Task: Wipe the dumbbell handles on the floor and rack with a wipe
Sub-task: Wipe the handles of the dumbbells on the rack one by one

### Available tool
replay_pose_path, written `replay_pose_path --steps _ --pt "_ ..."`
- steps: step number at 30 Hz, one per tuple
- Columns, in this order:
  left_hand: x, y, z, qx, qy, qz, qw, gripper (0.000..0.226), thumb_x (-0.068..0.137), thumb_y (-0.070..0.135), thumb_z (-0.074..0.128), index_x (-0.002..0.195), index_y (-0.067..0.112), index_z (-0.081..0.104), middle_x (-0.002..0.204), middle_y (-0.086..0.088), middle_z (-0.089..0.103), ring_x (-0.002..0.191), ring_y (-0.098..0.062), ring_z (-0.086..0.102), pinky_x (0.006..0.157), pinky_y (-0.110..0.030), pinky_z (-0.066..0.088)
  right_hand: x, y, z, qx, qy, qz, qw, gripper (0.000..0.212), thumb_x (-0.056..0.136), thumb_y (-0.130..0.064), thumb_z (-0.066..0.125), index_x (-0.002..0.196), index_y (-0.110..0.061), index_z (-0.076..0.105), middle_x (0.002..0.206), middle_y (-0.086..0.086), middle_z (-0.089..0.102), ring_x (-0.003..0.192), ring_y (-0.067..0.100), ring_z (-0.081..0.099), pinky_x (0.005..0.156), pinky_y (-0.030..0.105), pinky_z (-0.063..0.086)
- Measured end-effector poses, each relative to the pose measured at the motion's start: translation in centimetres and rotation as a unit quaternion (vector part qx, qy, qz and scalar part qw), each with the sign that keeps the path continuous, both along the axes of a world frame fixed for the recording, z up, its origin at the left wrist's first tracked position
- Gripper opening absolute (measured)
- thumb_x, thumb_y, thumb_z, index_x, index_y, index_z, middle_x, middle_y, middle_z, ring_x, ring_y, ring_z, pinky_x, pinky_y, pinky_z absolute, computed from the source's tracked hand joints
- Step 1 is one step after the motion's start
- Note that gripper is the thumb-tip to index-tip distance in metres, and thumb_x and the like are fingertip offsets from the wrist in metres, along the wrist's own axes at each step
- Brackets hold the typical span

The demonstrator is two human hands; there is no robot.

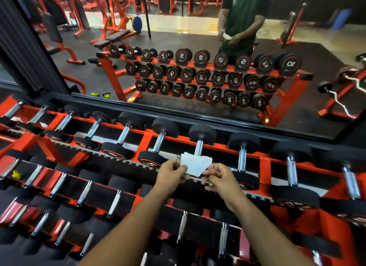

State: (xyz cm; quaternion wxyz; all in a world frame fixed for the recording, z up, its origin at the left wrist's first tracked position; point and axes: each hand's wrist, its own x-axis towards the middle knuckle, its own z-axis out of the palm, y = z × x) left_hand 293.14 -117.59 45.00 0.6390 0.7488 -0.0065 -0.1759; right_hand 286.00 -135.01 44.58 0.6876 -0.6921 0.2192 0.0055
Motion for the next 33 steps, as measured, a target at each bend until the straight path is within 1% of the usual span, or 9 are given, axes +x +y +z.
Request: replay_pose_path --steps 4,8,11,13,16,22,24,28,33 --pt "-0.7 0.7 2.4 0.077 -0.061 -0.093 0.991 0.011 0.084 0.012 0.066 0.089 0.004 0.069 0.072 -0.011 0.070 0.063 -0.024 0.066 0.069 -0.042 0.058 -1.7 -1.3 2.5 -0.093 -0.042 0.064 0.993 0.029 0.099 -0.033 0.062 0.127 -0.035 0.057 0.122 -0.015 0.062 0.113 0.005 0.061 0.092 0.026 0.051" --pt "-1.8 0.4 5.0 0.092 -0.120 -0.149 0.977 0.006 0.088 0.010 0.064 0.087 0.013 0.069 0.075 -0.005 0.071 0.068 -0.018 0.066 0.073 -0.042 0.059 -2.1 -0.4 4.9 -0.166 -0.068 0.125 0.976 0.033 0.097 -0.041 0.064 0.128 -0.031 0.060 0.114 -0.015 0.069 0.102 0.000 0.066 0.085 0.021 0.050" --pt "-2.5 0.2 6.1 0.065 -0.138 -0.126 0.980 0.008 0.093 0.012 0.063 0.098 0.014 0.069 0.091 -0.016 0.071 0.075 -0.025 0.069 0.074 -0.043 0.060 -3.0 0.2 5.4 -0.182 -0.083 0.142 0.969 0.020 0.098 -0.033 0.065 0.117 -0.027 0.069 0.103 -0.011 0.075 0.090 0.009 0.072 0.079 0.033 0.059" --pt "-3.3 0.1 6.3 0.037 -0.130 -0.082 0.987 0.012 0.096 0.022 0.067 0.107 0.017 0.066 0.097 -0.019 0.070 0.081 -0.031 0.071 0.072 -0.040 0.060 -3.9 0.5 5.6 -0.129 -0.103 0.113 0.980 0.019 0.099 -0.022 0.064 0.117 -0.024 0.069 0.101 -0.006 0.076 0.085 0.017 0.075 0.071 0.035 0.062" --pt "-4.8 -0.2 5.4 0.038 -0.099 -0.091 0.990 0.029 0.092 0.041 0.073 0.107 0.017 0.065 0.093 -0.012 0.071 0.072 -0.020 0.068 0.068 -0.037 0.060 -4.5 1.1 5.8 -0.046 -0.112 0.043 0.992 0.025 0.097 -0.018 0.067 0.121 -0.021 0.066 0.108 -0.004 0.076 0.095 0.015 0.074 0.073 0.040 0.063" --pt "-6.4 -0.5 4.6 0.002 -0.090 -0.126 0.988 0.015 0.091 0.010 0.074 0.105 0.012 0.067 0.087 -0.012 0.067 0.072 -0.017 0.067 0.071 -0.037 0.062 -4.7 0.9 6.2 -0.057 -0.102 -0.017 0.993 0.015 0.096 -0.015 0.067 0.110 -0.016 0.070 0.098 0.001 0.078 0.089 0.023 0.075 0.075 0.042 0.062" --pt "-6.3 -0.4 4.8 -0.006 -0.099 -0.133 0.986 0.015 0.094 0.009 0.071 0.108 0.015 0.068 0.088 -0.008 0.068 0.073 -0.017 0.067 0.073 -0.040 0.063 -4.8 0.7 6.4 -0.059 -0.105 -0.017 0.993 0.018 0.096 -0.015 0.067 0.114 -0.015 0.070 0.101 0.001 0.078 0.090 0.021 0.075 0.076 0.041 0.062" --pt "-6.5 -0.4 5.8 -0.065 -0.080 -0.108 0.989 0.020 0.100 0.013 0.064 0.119 0.019 0.064 0.083 0.000 0.072 0.076 -0.015 0.071 0.072 -0.040 0.062 -5.2 0.4 7.1 -0.018 -0.119 0.001 0.993 0.022 0.099 -0.013 0.063 0.121 -0.016 0.066 0.105 0.002 0.077 0.090 0.019 0.075 0.062 0.025 0.056" --pt "-6.1 -0.4 6.2 -0.110 -0.043 -0.097 0.988 0.024 0.101 0.008 0.058 0.121 0.019 0.066 0.089 -0.012 0.066 0.065 -0.019 0.064 0.070 -0.040 0.060 -5.2 -0.6 7.9 0.033 -0.135 0.062 0.988 0.026 0.101 -0.003 0.056 0.123 -0.013 0.065 0.111 0.007 0.075 0.099 0.024 0.074 0.069 0.031 0.060"
